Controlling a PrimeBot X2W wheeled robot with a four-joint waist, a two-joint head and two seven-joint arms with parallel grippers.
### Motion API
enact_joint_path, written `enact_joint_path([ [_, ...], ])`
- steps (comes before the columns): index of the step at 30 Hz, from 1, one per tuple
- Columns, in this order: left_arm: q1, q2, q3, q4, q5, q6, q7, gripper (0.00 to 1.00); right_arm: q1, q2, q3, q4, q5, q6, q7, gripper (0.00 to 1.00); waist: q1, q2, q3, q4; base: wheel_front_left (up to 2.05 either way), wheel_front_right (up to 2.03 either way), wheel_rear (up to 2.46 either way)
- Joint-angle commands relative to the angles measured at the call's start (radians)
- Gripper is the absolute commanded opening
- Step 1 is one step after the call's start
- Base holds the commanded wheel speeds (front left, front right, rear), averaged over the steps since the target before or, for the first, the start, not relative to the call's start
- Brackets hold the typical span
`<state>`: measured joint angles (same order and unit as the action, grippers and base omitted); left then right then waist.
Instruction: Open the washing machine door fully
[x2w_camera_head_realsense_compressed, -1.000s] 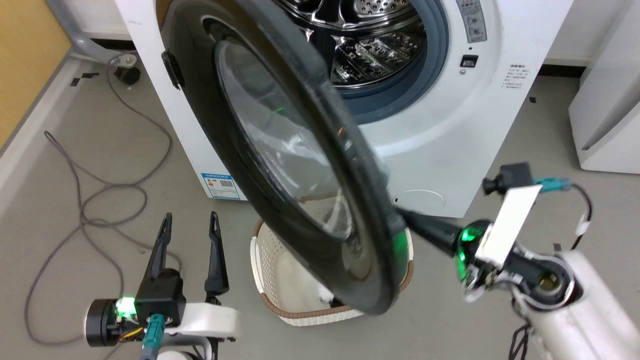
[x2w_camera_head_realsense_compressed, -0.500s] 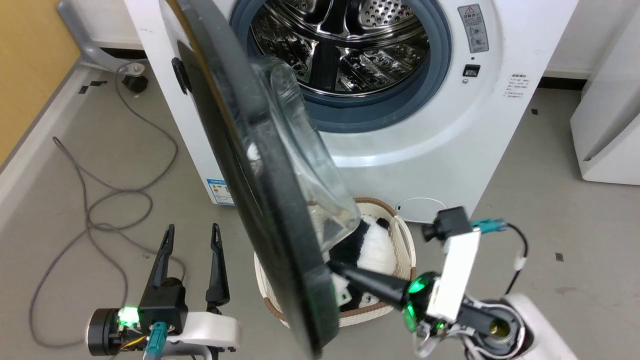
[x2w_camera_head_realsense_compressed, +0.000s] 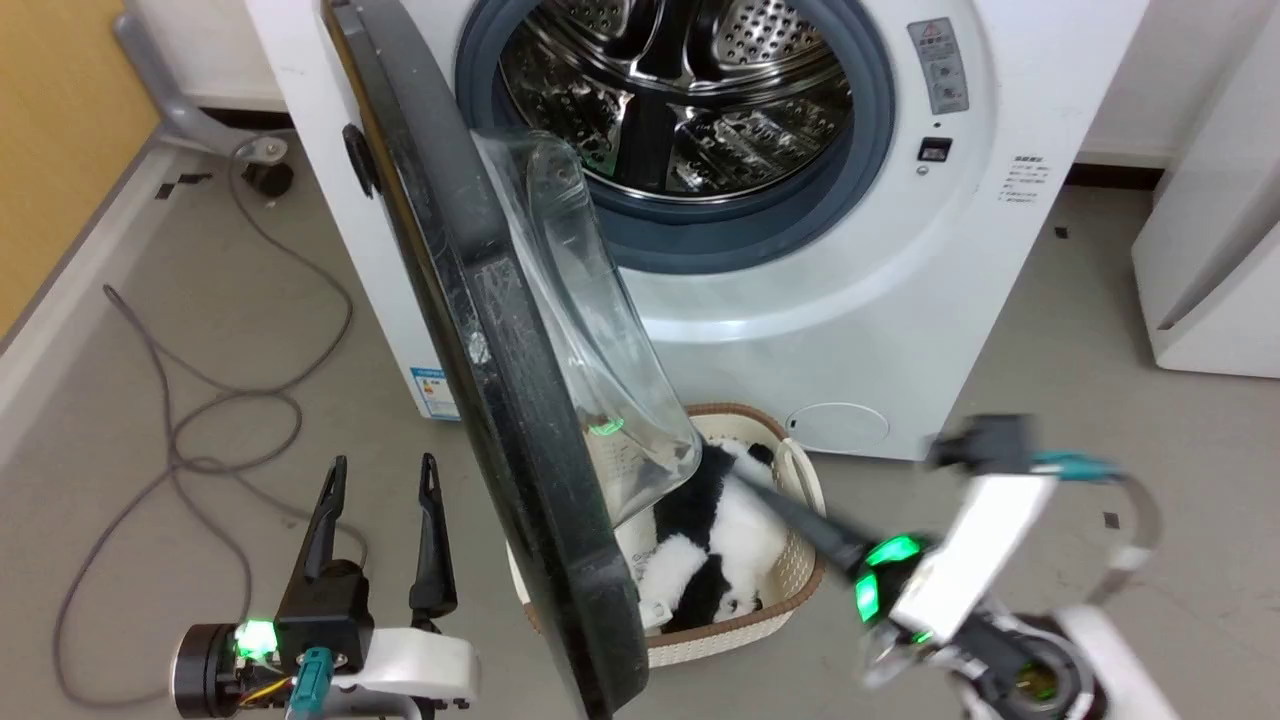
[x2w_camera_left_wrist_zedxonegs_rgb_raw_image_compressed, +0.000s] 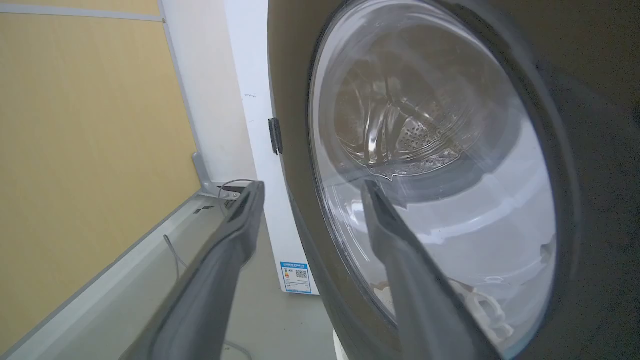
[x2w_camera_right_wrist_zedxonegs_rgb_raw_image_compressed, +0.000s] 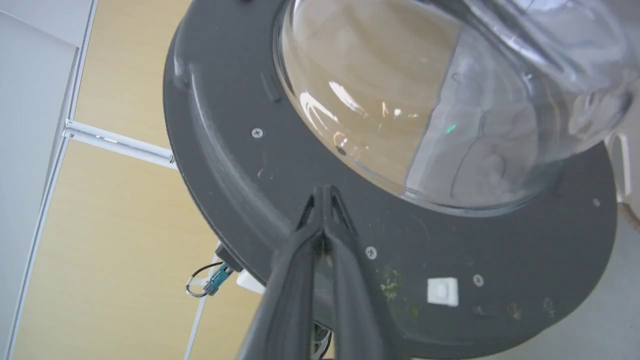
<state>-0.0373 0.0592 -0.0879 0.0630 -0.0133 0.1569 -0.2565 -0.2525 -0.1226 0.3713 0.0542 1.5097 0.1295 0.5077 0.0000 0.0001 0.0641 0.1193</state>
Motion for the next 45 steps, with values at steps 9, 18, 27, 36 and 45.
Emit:
enact_joint_path([
  [9,0.039,0.007,0.012,0.002,-0.007,0.005,-0.005,1.00,0.050,-0.100,-0.108,-0.089,-0.268,0.001,-0.451,0.00,0.0000,-0.0001,-0.040,-0.044,0.00,0.00,0.00],
  [18,0.062,0.010,0.029,-0.009,-0.008,0.009,-0.005,1.00,0.096,-0.217,-0.136,-0.069,-0.606,0.001,-0.759,0.00,0.0000,-0.0001,-0.054,-0.077,0.00,0.00,0.00],
  [27,0.066,0.012,0.042,-0.017,-0.007,0.009,-0.005,1.00,0.188,-0.122,-0.297,-0.092,-1.145,0.001,-0.769,0.00,0.0000,-0.0001,-0.042,-0.094,0.00,0.00,0.00],
  [36,0.060,0.010,0.042,-0.015,-0.007,0.008,-0.005,1.00,0.304,-0.021,-0.343,-0.048,-1.295,0.001,-0.769,0.00,0.0000,-0.0001,-0.035,-0.093,0.00,0.00,0.00],
  [45,0.058,0.007,0.040,-0.004,-0.008,0.006,-0.005,1.00,0.348,0.039,-0.383,-0.031,-1.343,0.001,-0.769,1.00,0.0000,-0.0001,-0.041,-0.085,0.00,0.00,0.00],
])
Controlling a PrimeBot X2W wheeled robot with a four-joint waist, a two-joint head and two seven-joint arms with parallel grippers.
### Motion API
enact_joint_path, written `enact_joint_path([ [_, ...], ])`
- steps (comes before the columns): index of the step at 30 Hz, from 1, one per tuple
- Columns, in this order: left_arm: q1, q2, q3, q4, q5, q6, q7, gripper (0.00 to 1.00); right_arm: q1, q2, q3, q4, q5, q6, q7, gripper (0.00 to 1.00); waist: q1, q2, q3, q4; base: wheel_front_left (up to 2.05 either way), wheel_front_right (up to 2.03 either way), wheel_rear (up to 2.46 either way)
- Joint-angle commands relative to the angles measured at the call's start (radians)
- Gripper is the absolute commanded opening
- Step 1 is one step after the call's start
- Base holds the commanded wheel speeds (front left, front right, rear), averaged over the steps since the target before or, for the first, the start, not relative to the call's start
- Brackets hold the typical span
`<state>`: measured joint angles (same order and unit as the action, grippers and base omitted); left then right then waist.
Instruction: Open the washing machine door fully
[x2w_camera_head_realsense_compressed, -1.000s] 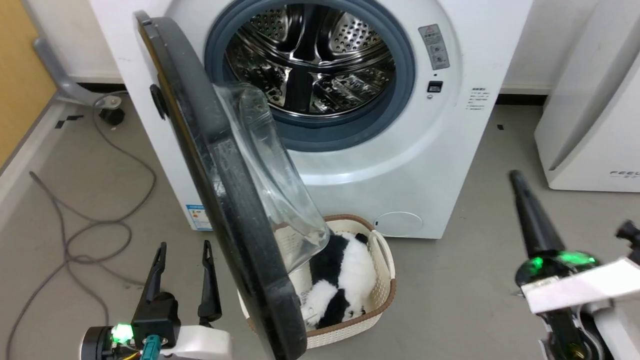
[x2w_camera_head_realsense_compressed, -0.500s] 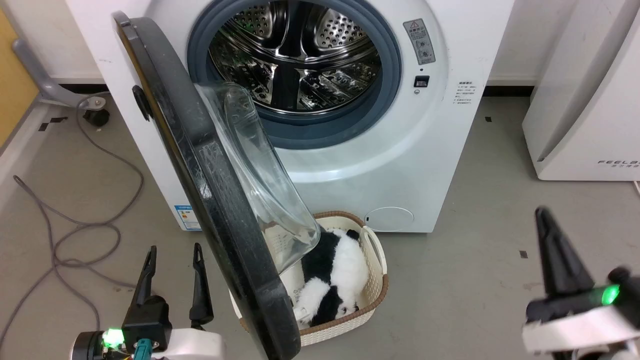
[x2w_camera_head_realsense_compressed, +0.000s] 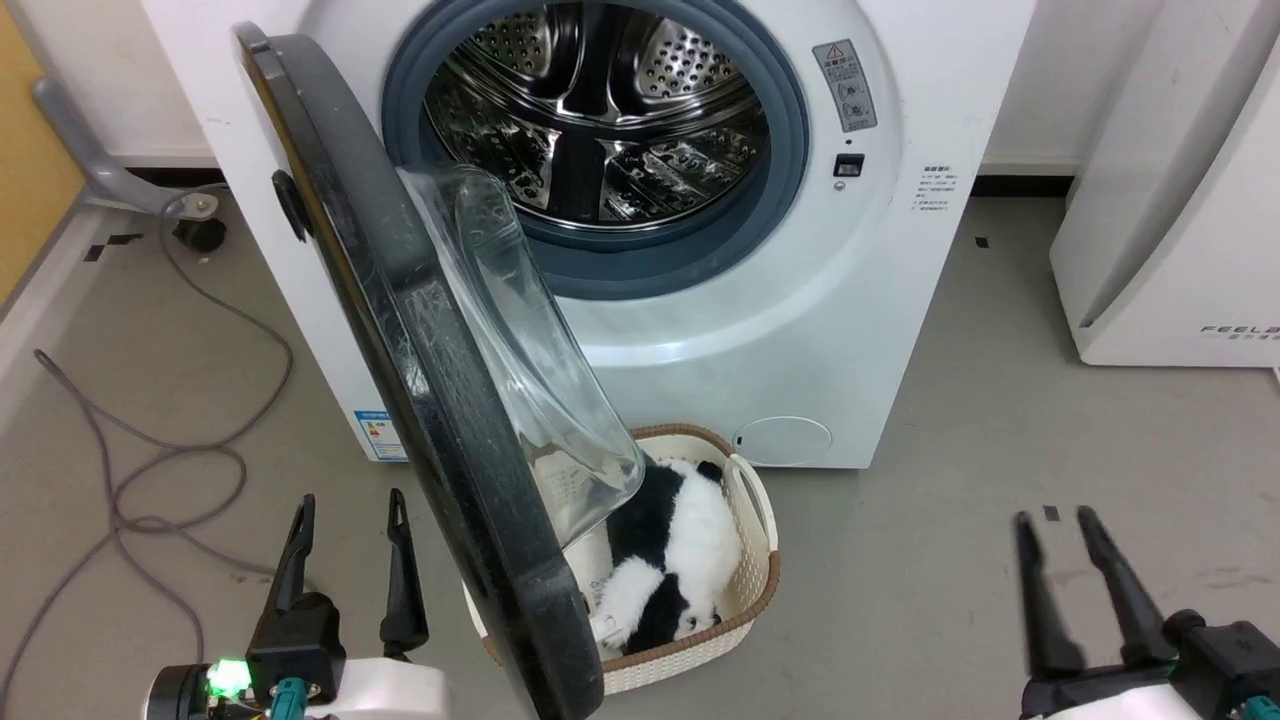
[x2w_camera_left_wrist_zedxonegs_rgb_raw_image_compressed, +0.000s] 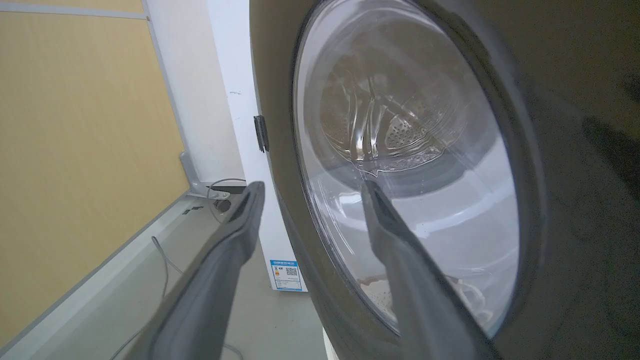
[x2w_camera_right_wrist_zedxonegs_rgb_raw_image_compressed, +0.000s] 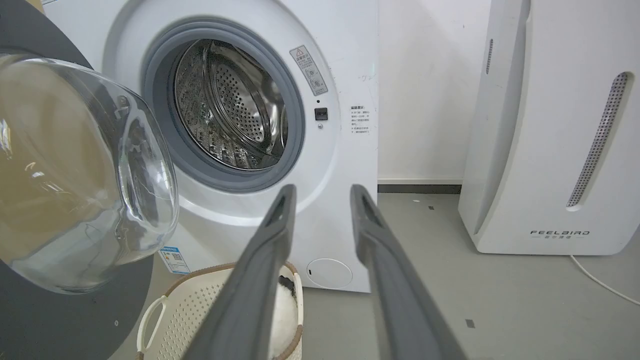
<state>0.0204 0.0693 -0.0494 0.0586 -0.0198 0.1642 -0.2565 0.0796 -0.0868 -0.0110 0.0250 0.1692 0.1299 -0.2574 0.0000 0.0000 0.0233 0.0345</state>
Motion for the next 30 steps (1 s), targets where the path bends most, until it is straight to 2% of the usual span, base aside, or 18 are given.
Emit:
enact_joint_path([
  [1,0.001,-0.003,0.002,0.001,-0.002,-0.001,-0.005,1.00,0.019,0.008,-0.001,-0.004,-0.003,0.001,-0.004,1.00,0.0000,0.0000,-0.002,0.001,0.00,0.00,0.00],
  [8,0.005,-0.004,0.010,0.006,-0.005,-0.002,-0.005,1.00,0.033,0.023,-0.007,-0.011,-0.029,0.001,-0.004,1.00,0.0000,0.0000,-0.013,0.006,0.00,0.00,0.00],
  [9,0.005,-0.003,0.011,0.006,-0.005,-0.004,-0.005,0.80,0.034,0.025,-0.007,-0.010,-0.034,0.001,-0.004,1.00,0.0000,0.0000,-0.015,0.007,0.00,0.00,0.00],
  [10,0.004,-0.001,0.012,0.003,-0.003,-0.005,-0.005,0.31,0.035,0.026,-0.009,-0.010,-0.040,0.001,-0.004,1.00,0.0000,0.0000,-0.017,0.008,0.00,0.00,0.00],
  [11,0.004,0.000,0.013,0.002,-0.004,-0.008,-0.005,0.00,0.036,0.027,-0.010,-0.010,-0.043,0.001,-0.004,1.00,0.0000,0.0000,-0.018,0.009,0.00,0.00,0.00],
  [20,0.000,0.024,0.043,-0.061,-0.006,-0.018,-0.005,0.00,0.047,0.035,-0.021,-0.006,-0.057,0.001,-0.004,1.00,0.0000,0.0000,-0.037,0.022,0.00,0.00,0.00],
  [25,-0.015,0.026,0.048,-0.178,-0.019,-0.037,-0.005,0.00,0.052,0.036,-0.022,-0.004,-0.058,0.001,-0.004,1.00,0.0000,0.0000,-0.042,0.033,0.00,0.00,0.00],
  [30,-0.032,0.023,-0.001,-0.310,0.004,-0.061,-0.005,0.00,0.054,0.036,-0.019,-0.001,-0.048,0.001,-0.004,1.00,0.0000,0.0000,-0.046,0.041,0.00,0.00,0.00],
])
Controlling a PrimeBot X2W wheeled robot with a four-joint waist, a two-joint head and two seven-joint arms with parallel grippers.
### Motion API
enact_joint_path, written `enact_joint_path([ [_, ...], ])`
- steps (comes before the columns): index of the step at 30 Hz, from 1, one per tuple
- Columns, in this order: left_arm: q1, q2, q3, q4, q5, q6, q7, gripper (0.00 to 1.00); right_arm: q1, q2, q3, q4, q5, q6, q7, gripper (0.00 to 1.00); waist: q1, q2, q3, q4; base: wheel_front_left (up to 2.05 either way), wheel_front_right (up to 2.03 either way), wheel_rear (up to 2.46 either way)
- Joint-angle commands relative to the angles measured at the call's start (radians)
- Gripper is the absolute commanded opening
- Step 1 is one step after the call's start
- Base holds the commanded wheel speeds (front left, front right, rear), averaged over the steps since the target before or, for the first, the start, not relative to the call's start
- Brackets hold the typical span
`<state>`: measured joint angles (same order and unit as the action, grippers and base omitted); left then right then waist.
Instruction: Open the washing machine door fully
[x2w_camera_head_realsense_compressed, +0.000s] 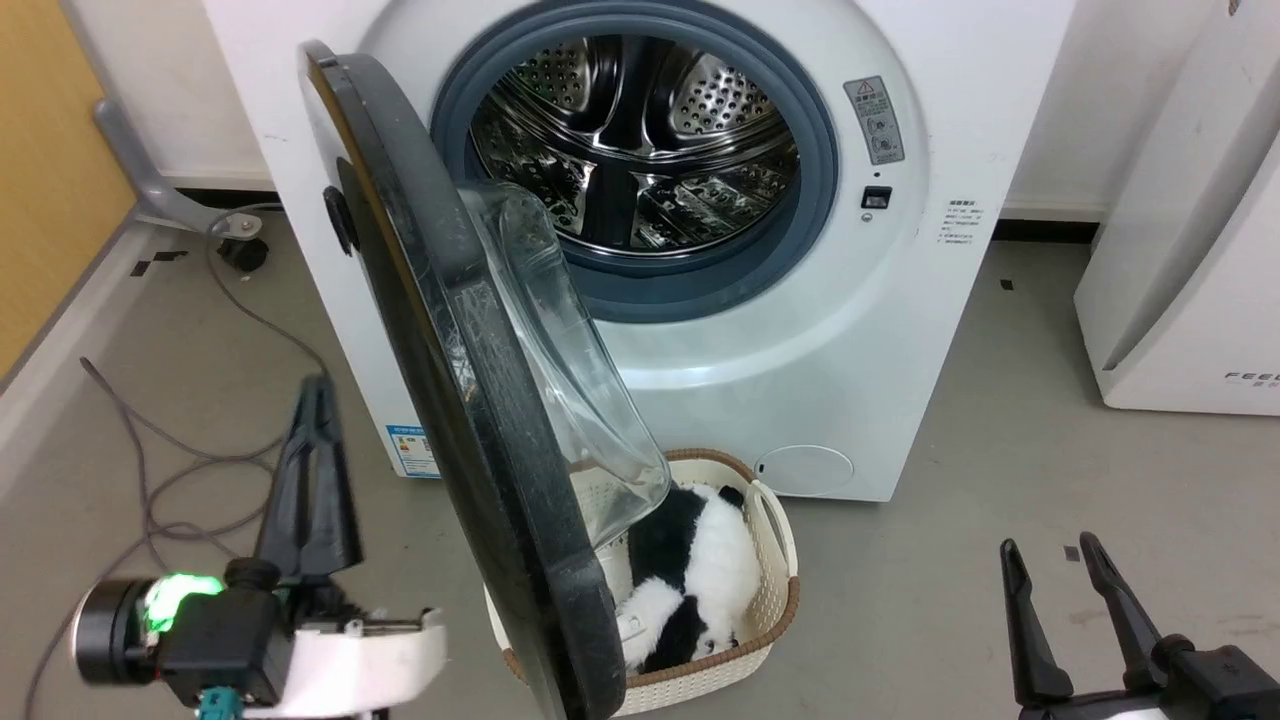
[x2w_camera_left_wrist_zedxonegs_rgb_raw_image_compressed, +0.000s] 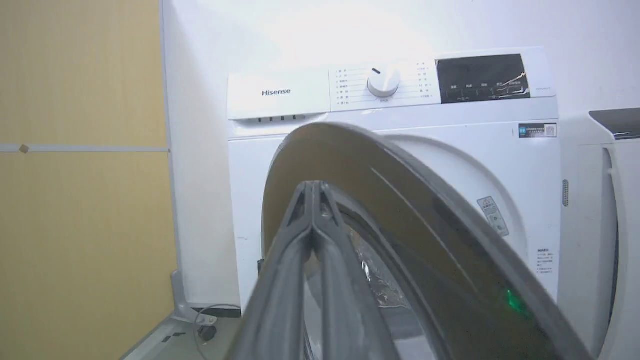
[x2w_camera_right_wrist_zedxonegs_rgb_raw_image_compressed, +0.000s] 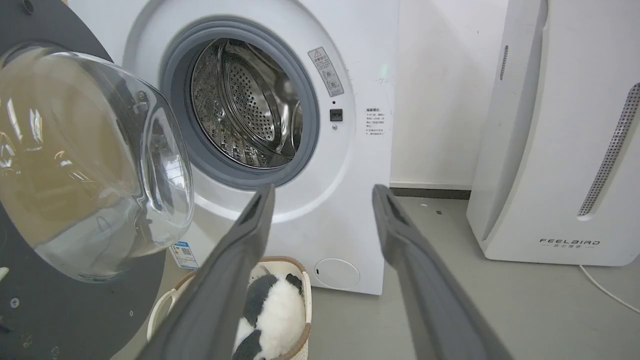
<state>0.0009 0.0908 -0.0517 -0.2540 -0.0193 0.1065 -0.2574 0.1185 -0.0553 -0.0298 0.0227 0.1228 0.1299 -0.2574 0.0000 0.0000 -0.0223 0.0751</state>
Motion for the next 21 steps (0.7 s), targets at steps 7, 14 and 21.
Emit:
enact_joint_path([
  [7,-0.039,-0.010,-0.123,-0.136,0.029,-0.040,-0.004,0.00,0.017,0.005,0.009,0.018,0.007,0.001,-0.004,1.00,0.0000,0.0000,-0.006,0.011,0.00,0.00,0.00],
  [14,-0.053,-0.021,-0.288,-0.194,0.037,-0.092,-0.004,0.00,0.015,0.005,0.012,0.028,0.014,0.001,-0.004,1.00,0.0000,0.0000,-0.010,0.018,0.00,0.00,0.00],
  [21,-0.043,-0.027,-0.439,-0.165,0.036,-0.142,-0.004,0.00,0.013,0.005,0.015,0.033,0.017,0.001,-0.004,1.00,0.0000,0.0000,-0.010,0.023,0.00,0.00,0.00],
])
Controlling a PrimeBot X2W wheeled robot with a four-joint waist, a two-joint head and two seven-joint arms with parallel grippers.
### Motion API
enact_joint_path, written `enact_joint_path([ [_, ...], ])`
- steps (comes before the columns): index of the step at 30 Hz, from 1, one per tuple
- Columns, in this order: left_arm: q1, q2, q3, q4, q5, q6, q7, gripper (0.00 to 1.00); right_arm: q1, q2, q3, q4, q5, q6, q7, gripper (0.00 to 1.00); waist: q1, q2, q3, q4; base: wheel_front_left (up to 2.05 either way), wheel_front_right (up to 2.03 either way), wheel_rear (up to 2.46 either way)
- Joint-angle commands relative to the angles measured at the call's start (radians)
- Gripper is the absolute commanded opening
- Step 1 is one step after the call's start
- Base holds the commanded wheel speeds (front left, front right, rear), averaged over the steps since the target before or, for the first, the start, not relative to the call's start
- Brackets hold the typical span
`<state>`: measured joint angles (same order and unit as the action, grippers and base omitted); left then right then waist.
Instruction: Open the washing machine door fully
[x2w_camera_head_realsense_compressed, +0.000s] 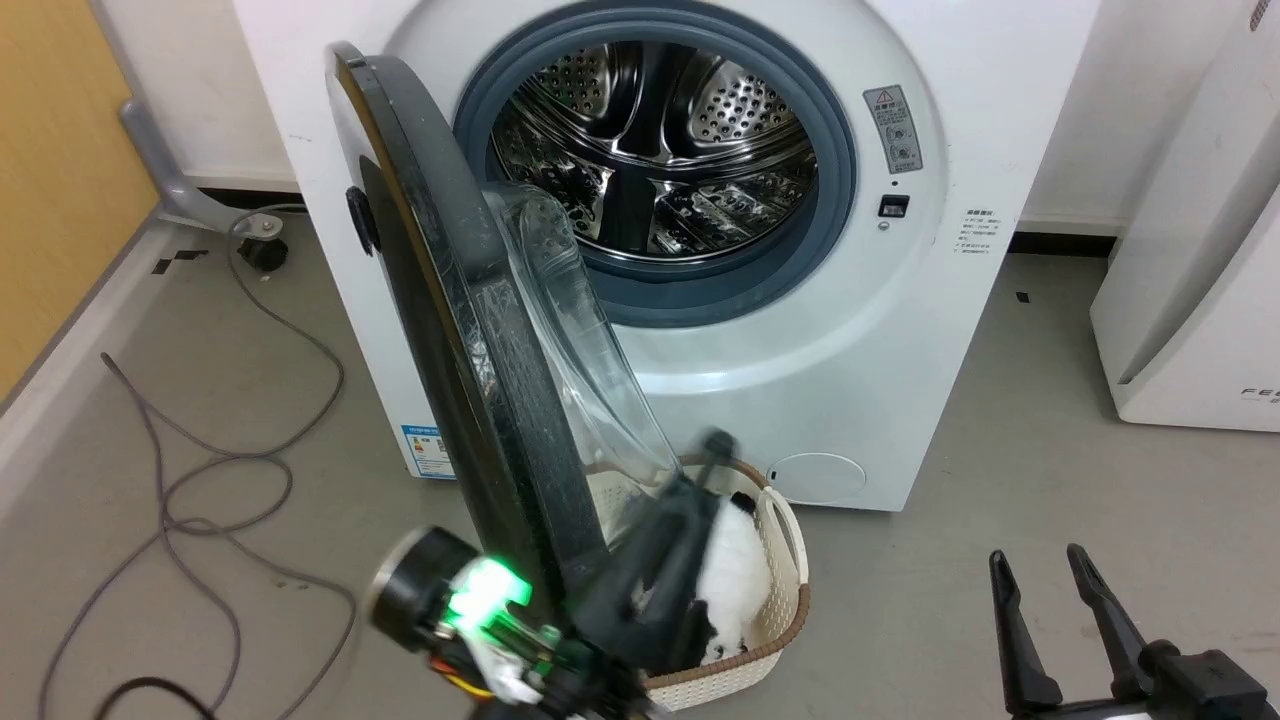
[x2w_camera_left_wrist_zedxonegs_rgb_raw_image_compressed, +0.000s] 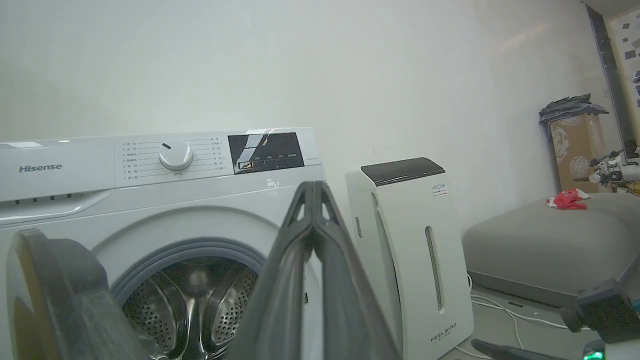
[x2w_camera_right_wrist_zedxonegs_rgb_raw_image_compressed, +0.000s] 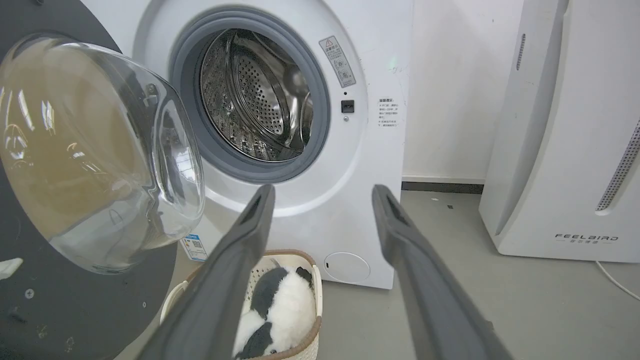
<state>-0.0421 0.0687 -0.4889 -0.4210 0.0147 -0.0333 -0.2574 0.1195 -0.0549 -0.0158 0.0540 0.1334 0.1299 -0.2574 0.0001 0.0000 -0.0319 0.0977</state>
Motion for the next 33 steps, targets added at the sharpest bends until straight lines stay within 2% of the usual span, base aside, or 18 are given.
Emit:
enact_joint_path([
  [1,0.003,-0.005,-0.019,0.012,0.003,-0.008,-0.004,0.00,0.012,0.005,0.001,0.001,0.006,0.001,-0.004,1.00,-0.0001,0.0000,0.000,0.000,0.00,0.00,0.00],
  [9,0.037,-0.002,-0.108,0.090,0.007,-0.027,-0.004,0.00,0.010,0.005,-0.002,0.001,0.004,0.001,-0.004,1.00,-0.0001,0.0000,0.004,-0.003,0.00,0.00,0.00],
  [15,0.061,0.006,-0.136,0.162,0.009,-0.023,-0.004,0.00,0.008,0.005,-0.001,0.003,0.002,0.001,-0.004,1.00,-0.0001,0.0000,0.010,-0.004,0.00,0.00,0.00],
  [23,0.076,0.009,-0.117,0.263,-0.008,0.007,-0.004,0.00,0.005,0.005,-0.005,0.007,-0.001,0.001,-0.004,1.00,-0.0001,0.0000,0.022,0.002,0.00,0.00,0.00],
  [33,0.098,0.042,-0.035,0.386,-0.042,0.060,-0.004,0.00,0.004,0.005,-0.008,0.014,-0.002,0.001,-0.004,1.00,-0.0001,0.0000,0.028,0.026,0.00,0.00,0.00],
])
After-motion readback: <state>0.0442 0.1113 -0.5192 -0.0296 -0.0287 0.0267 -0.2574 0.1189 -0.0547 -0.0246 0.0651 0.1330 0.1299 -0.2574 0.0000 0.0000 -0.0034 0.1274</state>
